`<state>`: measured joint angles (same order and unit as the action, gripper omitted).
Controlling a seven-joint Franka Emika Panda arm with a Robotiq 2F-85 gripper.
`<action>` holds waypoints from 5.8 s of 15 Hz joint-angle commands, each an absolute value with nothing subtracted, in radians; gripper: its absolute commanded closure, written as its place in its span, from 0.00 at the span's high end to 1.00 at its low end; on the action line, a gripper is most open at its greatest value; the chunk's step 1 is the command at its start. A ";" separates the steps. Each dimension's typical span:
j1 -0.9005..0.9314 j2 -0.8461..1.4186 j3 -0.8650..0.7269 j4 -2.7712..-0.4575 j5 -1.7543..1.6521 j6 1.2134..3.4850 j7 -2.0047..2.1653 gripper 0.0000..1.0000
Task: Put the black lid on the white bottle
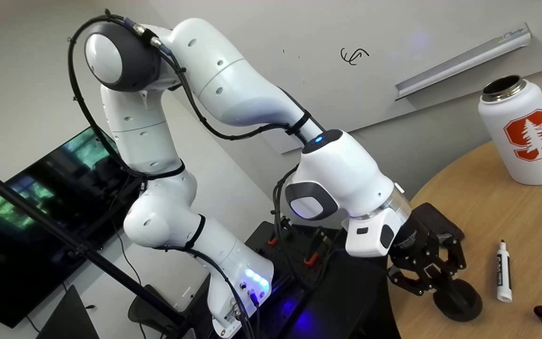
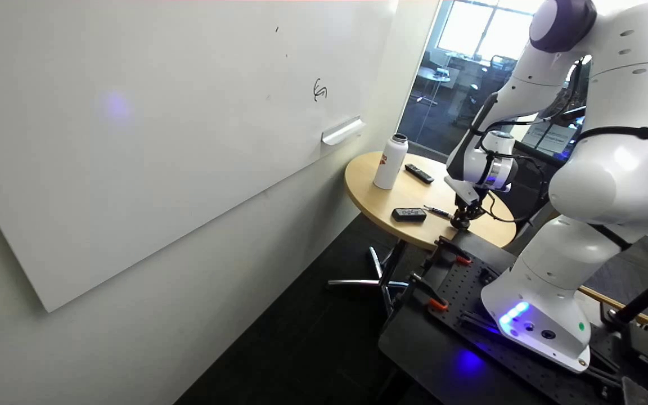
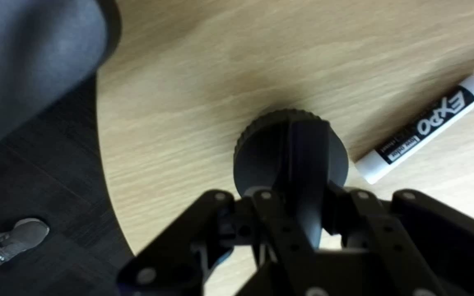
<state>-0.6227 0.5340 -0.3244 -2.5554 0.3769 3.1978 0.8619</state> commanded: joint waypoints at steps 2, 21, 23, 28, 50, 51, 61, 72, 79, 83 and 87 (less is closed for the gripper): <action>-0.557 0.315 -0.401 -2.622 0.392 3.116 0.754 0.07; -0.473 0.036 -0.441 -2.457 0.267 2.700 0.673 0.09; -0.479 0.045 -0.430 -2.380 0.174 2.620 0.776 0.09; -0.426 0.107 -0.418 -2.153 0.079 2.335 0.844 0.10; -0.349 0.456 -0.382 -1.725 0.126 2.227 0.981 0.09; -0.354 0.477 -0.379 -1.694 0.131 2.205 0.978 0.09; -0.405 0.611 -0.349 -1.508 0.190 2.127 0.940 0.09; -0.426 0.639 -0.325 -1.477 0.233 2.136 0.905 0.09; -0.417 0.639 -0.329 -1.482 0.219 2.134 0.910 0.36; -0.415 0.639 -0.331 -1.483 0.217 2.131 0.914 0.59; -0.415 0.611 -0.333 -1.504 0.215 2.129 0.906 0.89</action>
<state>-0.4120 0.6321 -0.3328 -1.5092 0.2142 2.1567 0.9273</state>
